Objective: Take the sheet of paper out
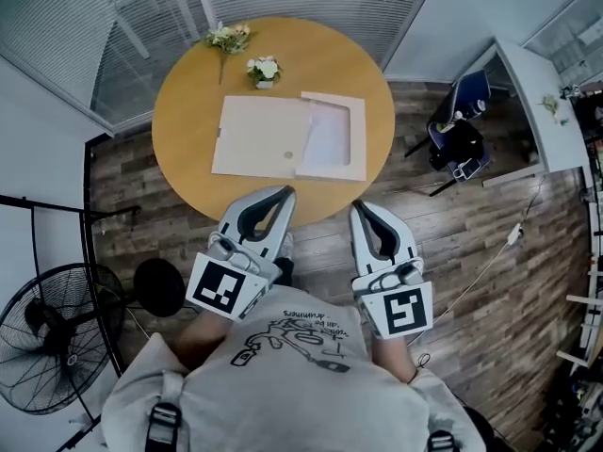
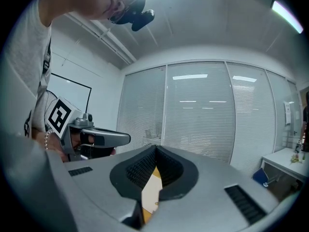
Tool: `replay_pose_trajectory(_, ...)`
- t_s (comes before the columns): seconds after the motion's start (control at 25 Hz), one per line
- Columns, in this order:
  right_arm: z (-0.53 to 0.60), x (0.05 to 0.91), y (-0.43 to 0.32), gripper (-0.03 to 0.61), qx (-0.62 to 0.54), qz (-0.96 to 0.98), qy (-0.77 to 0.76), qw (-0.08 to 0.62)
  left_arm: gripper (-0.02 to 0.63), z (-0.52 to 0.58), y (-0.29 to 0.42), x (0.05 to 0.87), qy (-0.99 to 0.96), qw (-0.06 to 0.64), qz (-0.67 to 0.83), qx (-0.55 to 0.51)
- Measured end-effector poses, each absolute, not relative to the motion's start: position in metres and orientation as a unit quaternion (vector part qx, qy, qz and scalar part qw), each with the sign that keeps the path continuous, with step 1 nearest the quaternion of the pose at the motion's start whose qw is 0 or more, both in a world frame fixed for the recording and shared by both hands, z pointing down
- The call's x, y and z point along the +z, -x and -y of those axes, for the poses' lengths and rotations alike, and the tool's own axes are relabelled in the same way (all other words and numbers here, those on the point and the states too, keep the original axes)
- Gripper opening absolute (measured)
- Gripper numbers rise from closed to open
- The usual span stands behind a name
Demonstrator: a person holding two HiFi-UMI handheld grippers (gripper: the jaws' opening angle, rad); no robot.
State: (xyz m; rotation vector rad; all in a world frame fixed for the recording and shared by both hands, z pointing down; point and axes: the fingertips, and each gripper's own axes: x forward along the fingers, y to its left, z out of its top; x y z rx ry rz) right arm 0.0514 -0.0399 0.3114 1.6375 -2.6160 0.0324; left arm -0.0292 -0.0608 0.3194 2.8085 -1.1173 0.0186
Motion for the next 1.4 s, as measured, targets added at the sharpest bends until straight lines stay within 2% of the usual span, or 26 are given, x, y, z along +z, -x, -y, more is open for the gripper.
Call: replay_pose_trajectory(1.4,0.186,0.318,-0.019,0.008,0.003,0.845,-0.532,0.046,0.02,0.209,0.051,0.336,-0.938,0.075,0.338,0.013)
